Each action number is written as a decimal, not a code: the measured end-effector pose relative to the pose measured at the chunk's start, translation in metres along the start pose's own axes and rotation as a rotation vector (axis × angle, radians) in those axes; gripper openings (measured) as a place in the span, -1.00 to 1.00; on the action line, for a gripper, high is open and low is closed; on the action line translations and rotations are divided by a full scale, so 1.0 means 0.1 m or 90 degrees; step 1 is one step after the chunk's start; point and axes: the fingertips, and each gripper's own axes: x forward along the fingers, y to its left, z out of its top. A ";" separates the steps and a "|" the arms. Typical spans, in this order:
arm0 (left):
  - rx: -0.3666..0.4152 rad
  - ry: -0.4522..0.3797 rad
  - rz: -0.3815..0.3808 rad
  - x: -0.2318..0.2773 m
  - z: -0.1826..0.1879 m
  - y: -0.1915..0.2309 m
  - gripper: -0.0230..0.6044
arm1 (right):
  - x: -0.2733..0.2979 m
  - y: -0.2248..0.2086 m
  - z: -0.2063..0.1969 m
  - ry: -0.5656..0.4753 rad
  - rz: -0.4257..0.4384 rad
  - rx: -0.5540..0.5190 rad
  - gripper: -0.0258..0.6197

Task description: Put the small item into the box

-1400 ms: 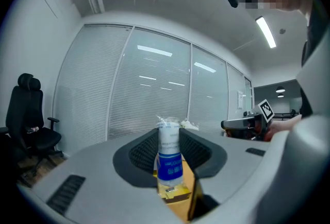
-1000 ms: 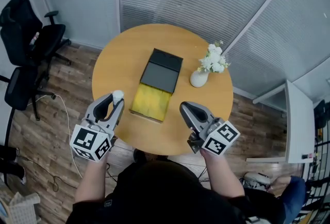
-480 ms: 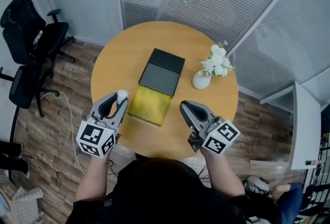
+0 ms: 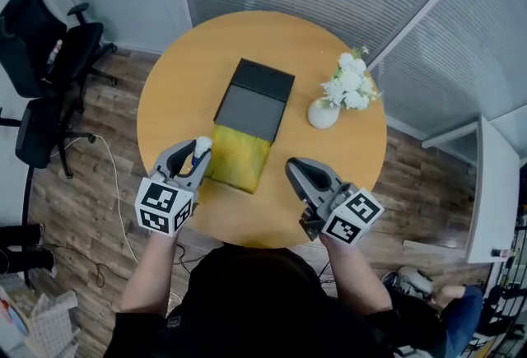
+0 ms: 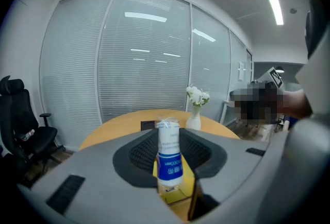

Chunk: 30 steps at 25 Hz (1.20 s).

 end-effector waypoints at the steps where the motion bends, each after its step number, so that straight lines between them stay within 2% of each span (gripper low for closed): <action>1: 0.002 0.010 -0.005 0.06 -0.04 -0.01 -0.49 | -0.02 -0.04 -0.02 0.002 -0.004 0.005 -0.81; 12: 0.048 0.156 -0.049 0.69 -0.75 -0.09 -0.49 | -0.14 -0.30 -0.32 0.025 -0.034 0.052 -0.81; 15: 0.045 0.181 -0.059 0.83 -0.90 -0.13 -0.49 | -0.17 -0.34 -0.37 0.028 -0.039 0.060 -0.81; 21: 0.070 0.221 -0.087 1.01 -1.16 -0.29 -0.49 | -0.25 -0.42 -0.46 0.033 -0.047 0.076 -0.81; 30: 0.099 0.277 -0.099 1.22 -1.44 -0.39 -0.48 | -0.34 -0.55 -0.62 0.042 -0.056 0.098 -0.81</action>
